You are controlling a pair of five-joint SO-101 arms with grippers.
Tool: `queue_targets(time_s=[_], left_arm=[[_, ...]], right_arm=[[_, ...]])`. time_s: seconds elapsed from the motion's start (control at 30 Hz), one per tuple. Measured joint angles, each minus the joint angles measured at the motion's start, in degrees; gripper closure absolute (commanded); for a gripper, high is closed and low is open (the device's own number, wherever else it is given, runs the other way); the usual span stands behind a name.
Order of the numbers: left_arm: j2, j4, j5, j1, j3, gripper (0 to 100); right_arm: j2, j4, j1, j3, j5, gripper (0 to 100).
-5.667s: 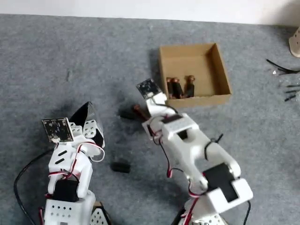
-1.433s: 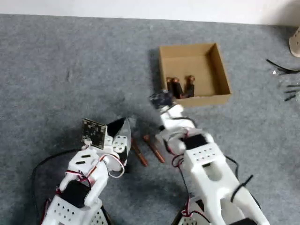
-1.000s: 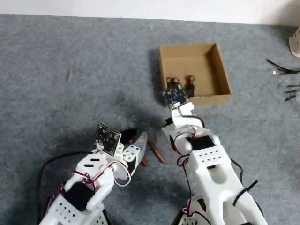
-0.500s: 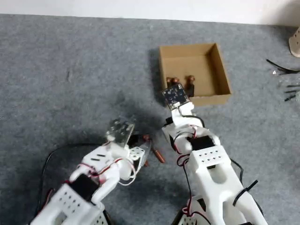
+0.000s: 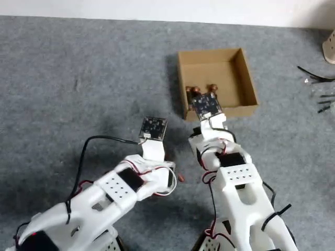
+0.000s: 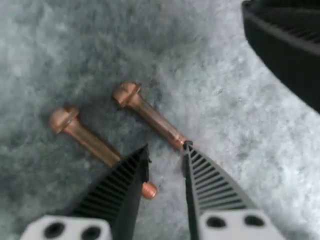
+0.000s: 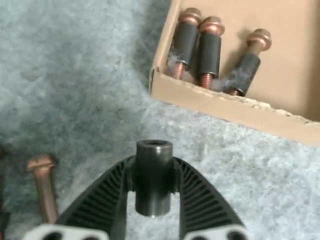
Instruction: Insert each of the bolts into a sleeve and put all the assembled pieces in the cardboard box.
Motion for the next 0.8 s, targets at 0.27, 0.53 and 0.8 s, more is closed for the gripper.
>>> queue_targets(time_s=[0.27, 0.53, 0.8], left_arm=[[6.59, -1.76, 4.48, -2.90, -2.90, 88], [21.89, -2.64, 4.92, -4.04, -13.10, 88], [25.41, -2.55, 4.66, -4.04, -14.24, 88]], right_arm=[[0.00, 0.00, 0.00, 0.00, 0.00, 99.4], [0.00, 0.00, 0.00, 0.00, 0.00, 99.4], [0.00, -0.09, 0.00, 0.00, 0.00, 99.4]])
